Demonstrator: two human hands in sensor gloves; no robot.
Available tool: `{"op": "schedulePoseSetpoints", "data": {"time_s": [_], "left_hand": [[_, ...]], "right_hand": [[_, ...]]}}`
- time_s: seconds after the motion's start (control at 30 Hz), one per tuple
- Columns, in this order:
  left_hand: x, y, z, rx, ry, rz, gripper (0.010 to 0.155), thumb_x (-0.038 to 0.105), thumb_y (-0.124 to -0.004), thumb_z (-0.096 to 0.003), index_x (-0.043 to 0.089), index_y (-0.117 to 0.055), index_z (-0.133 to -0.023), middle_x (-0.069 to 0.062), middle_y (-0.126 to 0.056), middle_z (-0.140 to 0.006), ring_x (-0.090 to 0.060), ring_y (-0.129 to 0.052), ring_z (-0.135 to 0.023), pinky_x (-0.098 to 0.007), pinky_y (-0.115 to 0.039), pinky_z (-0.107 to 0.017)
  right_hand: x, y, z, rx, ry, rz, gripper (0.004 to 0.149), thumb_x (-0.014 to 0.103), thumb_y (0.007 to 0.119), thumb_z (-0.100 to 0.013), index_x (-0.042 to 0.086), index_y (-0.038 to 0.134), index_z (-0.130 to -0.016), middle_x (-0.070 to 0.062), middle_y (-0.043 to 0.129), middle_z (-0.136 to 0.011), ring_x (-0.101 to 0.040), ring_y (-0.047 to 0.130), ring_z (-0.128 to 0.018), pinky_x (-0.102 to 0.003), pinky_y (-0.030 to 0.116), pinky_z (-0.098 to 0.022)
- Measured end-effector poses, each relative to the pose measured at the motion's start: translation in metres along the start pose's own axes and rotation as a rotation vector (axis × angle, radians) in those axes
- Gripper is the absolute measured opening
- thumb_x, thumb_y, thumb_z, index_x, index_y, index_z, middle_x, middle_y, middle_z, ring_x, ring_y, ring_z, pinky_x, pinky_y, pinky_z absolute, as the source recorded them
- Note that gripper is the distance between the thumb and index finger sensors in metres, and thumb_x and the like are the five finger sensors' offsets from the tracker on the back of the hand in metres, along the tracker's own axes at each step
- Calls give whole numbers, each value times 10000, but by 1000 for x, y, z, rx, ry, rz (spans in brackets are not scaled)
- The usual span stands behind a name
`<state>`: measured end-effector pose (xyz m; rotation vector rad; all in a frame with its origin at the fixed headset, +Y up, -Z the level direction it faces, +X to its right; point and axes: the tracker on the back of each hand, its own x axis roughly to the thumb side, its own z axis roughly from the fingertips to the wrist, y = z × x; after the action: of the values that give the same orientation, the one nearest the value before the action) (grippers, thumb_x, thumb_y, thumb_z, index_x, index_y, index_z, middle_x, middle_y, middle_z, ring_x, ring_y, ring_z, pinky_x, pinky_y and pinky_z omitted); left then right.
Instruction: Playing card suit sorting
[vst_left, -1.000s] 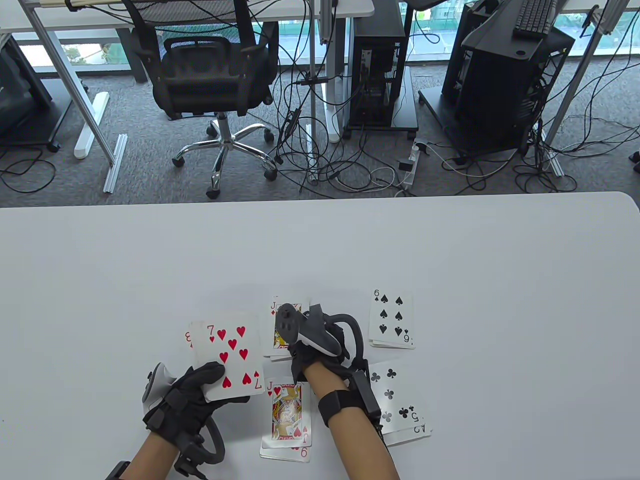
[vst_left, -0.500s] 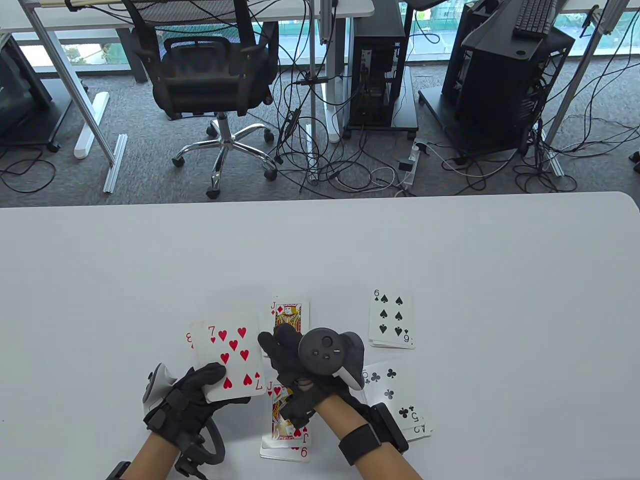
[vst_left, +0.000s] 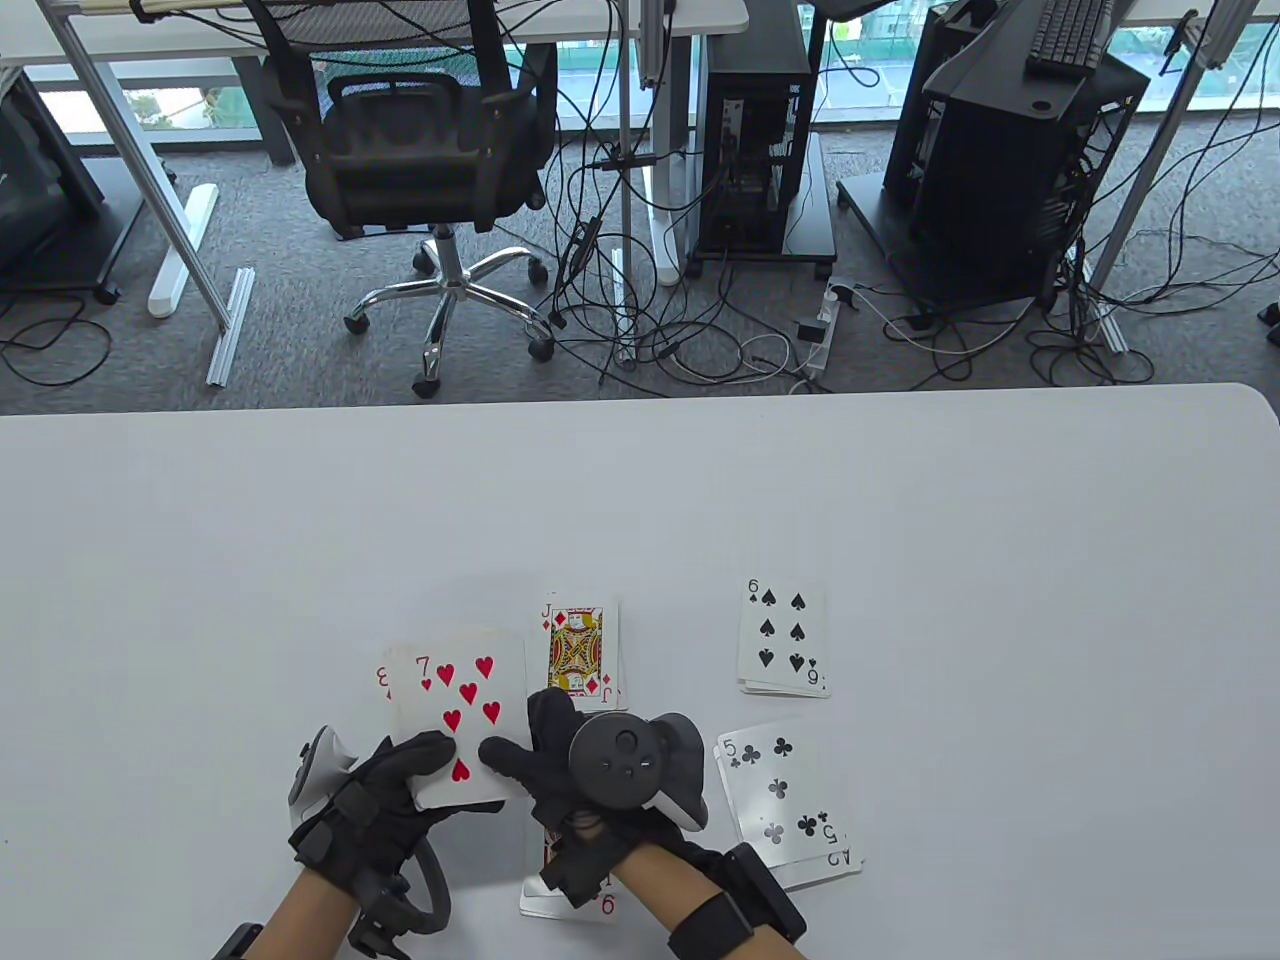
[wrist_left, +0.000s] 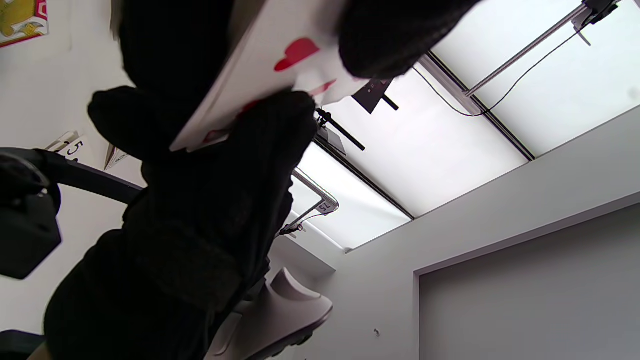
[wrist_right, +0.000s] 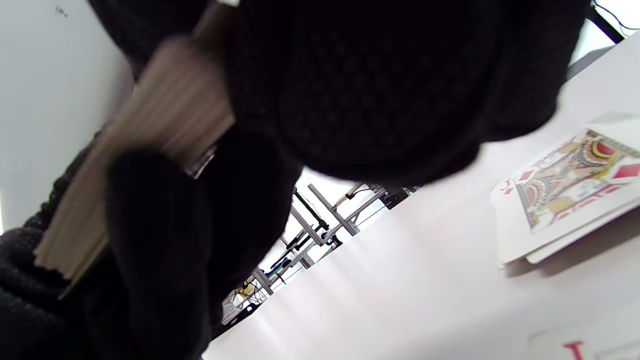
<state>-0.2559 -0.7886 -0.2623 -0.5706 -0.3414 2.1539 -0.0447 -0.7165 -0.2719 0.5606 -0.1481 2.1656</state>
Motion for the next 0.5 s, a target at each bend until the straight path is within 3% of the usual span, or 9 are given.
{"op": "schedulePoseSetpoints", "data": {"time_s": [0.07,0.17,0.37,0.5], "left_hand": [[-1,-1,-1,-9,-8,25,609,360,-734,-608,231,-399,-1099,-87,-580,-1123,-357,-768,-950,-440,-830,-553],[-3,-2,-1,-10,-5,23,610,357,-735,-608,231,-398,-1100,-85,-577,-1124,-359,-763,-953,-442,-827,-556],[-2,-2,-1,-15,-14,33,599,353,-728,-610,230,-404,-1098,-84,-590,-1119,-354,-776,-946,-437,-833,-551],[-1,-2,-2,-6,-30,41,599,359,-724,-611,230,-402,-1099,-84,-590,-1118,-348,-780,-944,-430,-838,-548]], "right_hand": [[-3,-3,0,-11,34,-75,427,284,728,-516,-104,713,-694,-78,930,-364,-188,967,-123,-472,851,-315],[-7,-7,1,0,60,-104,386,244,710,-524,-106,726,-685,-80,937,-356,-195,969,-115,-473,852,-313],[-22,-24,11,-61,83,-169,374,206,681,-529,-121,715,-707,-86,929,-381,-206,969,-138,-482,844,-327],[-39,-41,24,-135,133,-226,423,168,668,-523,-163,648,-785,-73,915,-403,-198,966,-157,-481,839,-341]]}}
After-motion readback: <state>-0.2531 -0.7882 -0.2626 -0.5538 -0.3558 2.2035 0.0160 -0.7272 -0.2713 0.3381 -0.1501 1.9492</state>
